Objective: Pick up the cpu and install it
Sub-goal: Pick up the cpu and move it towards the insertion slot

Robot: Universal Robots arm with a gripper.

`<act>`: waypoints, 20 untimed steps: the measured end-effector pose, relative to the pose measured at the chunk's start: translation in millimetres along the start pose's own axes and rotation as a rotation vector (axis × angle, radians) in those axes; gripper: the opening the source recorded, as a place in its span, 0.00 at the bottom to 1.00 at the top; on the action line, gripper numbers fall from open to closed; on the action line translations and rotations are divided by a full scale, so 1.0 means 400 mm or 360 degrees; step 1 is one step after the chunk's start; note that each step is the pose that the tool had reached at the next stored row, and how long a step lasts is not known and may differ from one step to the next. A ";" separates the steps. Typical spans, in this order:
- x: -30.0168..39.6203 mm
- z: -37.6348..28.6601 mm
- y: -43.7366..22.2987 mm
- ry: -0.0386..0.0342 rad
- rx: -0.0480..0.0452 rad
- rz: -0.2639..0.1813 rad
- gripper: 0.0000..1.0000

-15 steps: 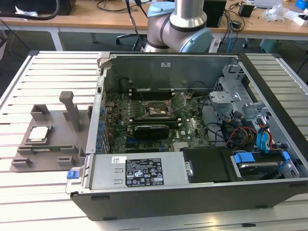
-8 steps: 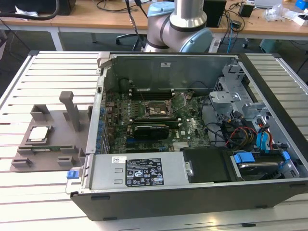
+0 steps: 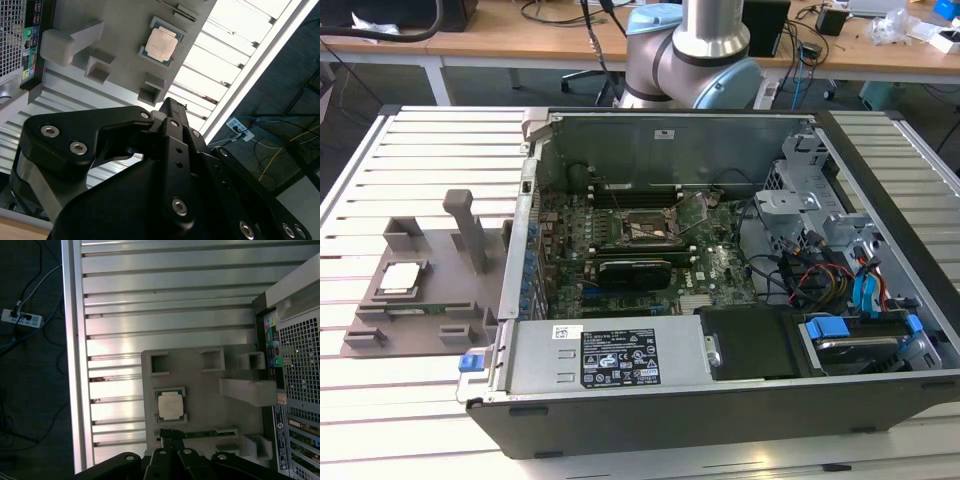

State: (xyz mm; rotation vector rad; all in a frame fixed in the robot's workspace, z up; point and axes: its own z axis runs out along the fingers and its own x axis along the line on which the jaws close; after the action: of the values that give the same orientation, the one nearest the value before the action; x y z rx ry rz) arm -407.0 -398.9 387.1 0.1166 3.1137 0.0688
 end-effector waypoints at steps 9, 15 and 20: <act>0.001 0.000 0.000 0.0000 0.0000 0.0000 0.42; 0.001 0.000 0.000 -0.0001 0.0017 0.0000 0.60; -0.002 0.010 0.003 -0.0003 0.0082 -0.0014 0.60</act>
State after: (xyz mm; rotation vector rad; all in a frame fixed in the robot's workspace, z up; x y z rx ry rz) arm -406.1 -397.6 383.3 0.1036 3.1150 -0.0113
